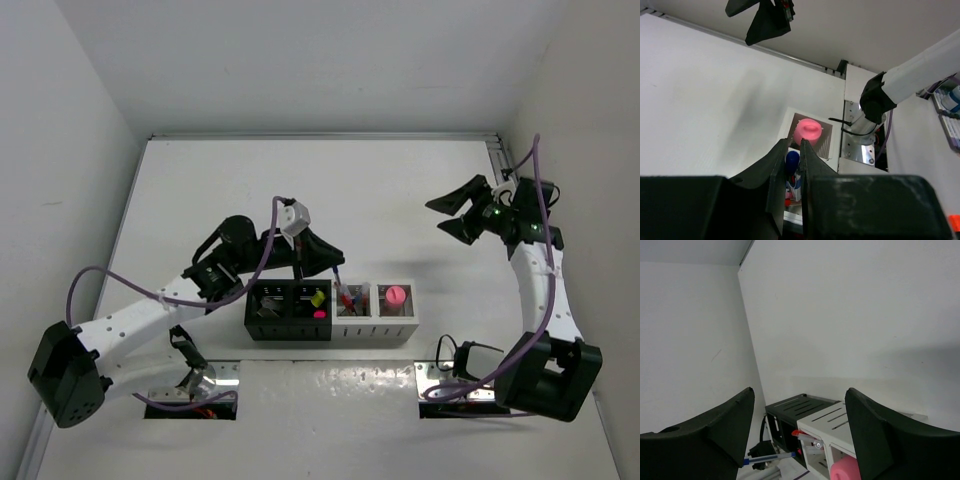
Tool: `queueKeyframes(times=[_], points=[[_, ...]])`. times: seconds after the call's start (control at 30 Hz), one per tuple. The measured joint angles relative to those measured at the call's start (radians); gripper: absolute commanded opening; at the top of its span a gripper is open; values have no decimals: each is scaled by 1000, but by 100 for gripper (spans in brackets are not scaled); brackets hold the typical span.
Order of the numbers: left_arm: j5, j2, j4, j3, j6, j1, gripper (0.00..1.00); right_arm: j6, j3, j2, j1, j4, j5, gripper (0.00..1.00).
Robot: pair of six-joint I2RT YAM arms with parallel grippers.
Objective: Sort the stationery into containers
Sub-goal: Place the pen in the storage box.
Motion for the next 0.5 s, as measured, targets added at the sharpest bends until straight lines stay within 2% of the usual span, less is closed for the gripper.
queueKeyframes(times=[0.4, 0.5], points=[[-31, 87, 26, -67, 82, -48, 0, -43, -2, 3, 15, -3, -25, 72], [-41, 108, 35, -90, 82, -53, 3, -80, -2, 12, 16, -20, -26, 72]])
